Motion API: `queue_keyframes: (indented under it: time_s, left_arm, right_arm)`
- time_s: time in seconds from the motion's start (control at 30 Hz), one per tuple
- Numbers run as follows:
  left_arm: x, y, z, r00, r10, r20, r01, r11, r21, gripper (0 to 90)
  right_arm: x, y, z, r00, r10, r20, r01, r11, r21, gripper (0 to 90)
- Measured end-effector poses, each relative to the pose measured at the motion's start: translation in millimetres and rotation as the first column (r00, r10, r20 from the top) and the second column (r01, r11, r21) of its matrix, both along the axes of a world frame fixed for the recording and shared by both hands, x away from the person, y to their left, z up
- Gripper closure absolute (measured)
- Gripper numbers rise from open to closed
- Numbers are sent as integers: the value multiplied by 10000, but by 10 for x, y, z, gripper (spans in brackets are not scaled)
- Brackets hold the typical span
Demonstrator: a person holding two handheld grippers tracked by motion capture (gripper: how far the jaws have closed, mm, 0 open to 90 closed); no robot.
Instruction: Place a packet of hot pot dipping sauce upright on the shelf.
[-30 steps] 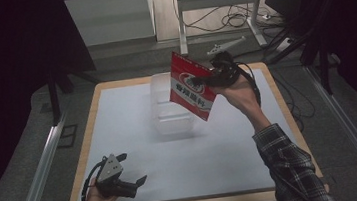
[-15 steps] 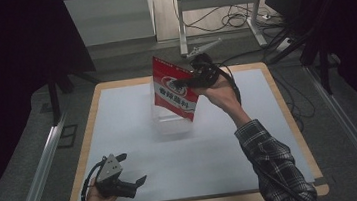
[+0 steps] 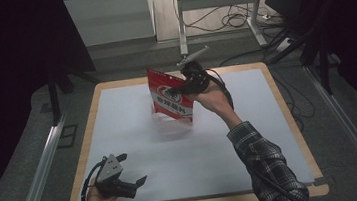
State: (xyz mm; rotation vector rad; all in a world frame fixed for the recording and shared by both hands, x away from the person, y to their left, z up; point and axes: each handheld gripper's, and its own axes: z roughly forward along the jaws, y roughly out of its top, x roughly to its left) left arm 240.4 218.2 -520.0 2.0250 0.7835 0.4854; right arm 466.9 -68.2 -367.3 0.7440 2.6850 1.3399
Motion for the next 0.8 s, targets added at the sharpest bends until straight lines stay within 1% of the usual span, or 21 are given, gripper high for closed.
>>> queue_keyframes:
  time_s: [0.07,0.1,0.13,0.17,0.2,0.23,0.33,0.4,0.47,0.5,0.57,0.67,0.77,0.8]
  left_arm:
    - [0,-4,-1,10000,-11,4,11,10000,25,0]
    - [-1,-4,0,10000,-16,1,16,10000,43,0]
    - [-1,-5,0,10000,-16,-1,16,10000,46,0]
    - [-1,-6,-1,10000,-21,0,21,10000,32,0]
    - [-1,-6,-1,10000,-20,6,20,10000,39,0]
    - [-1,-5,-1,10000,-21,-1,21,10000,25,0]
    - [-2,-3,0,10000,-11,6,11,10000,8,0]
    - [-1,-3,0,10000,-14,4,14,10000,10,0]
    - [-1,-4,0,10000,-24,5,24,10000,24,0]
    - [-1,-5,0,10000,-31,0,31,10000,33,0]
    - [-3,-6,1,10000,-30,-4,30,10000,47,0]
    - [-3,-5,1,10000,-32,-3,32,10000,40,0]
    - [-2,-6,1,10000,-34,2,34,10000,37,0]
    - [-2,-6,0,10000,-34,2,34,10000,41,0]
  right_arm:
    - [7,19,-34,10000,-81,33,82,9998,-184,873]
    - [21,35,-83,9999,-150,56,152,9992,-380,873]
    - [21,35,-83,9999,-150,56,152,9992,-380,873]
    - [26,50,-117,9996,-223,161,232,9980,-589,873]
    - [43,64,-172,9999,-143,-25,141,9988,-466,872]
    - [43,64,-172,9999,-143,-25,141,9988,-466,872]
    - [42,95,-212,9999,-139,74,143,9984,-544,870]
    - [30,98,-179,9995,-174,269,190,9980,-606,862]
    - [20,101,-166,9994,-171,317,191,9977,-644,855]
    - [-5,118,-146,9987,-139,492,171,9977,-653,830]
    - [-16,124,-137,9986,-117,524,151,9977,-657,817]
    - [-36,136,-114,9978,-114,655,147,9986,-506,741]
    - [-49,136,-91,9961,-213,860,257,9984,-504,645]
    - [-49,136,-91,9961,-213,860,257,9984,-504,645]
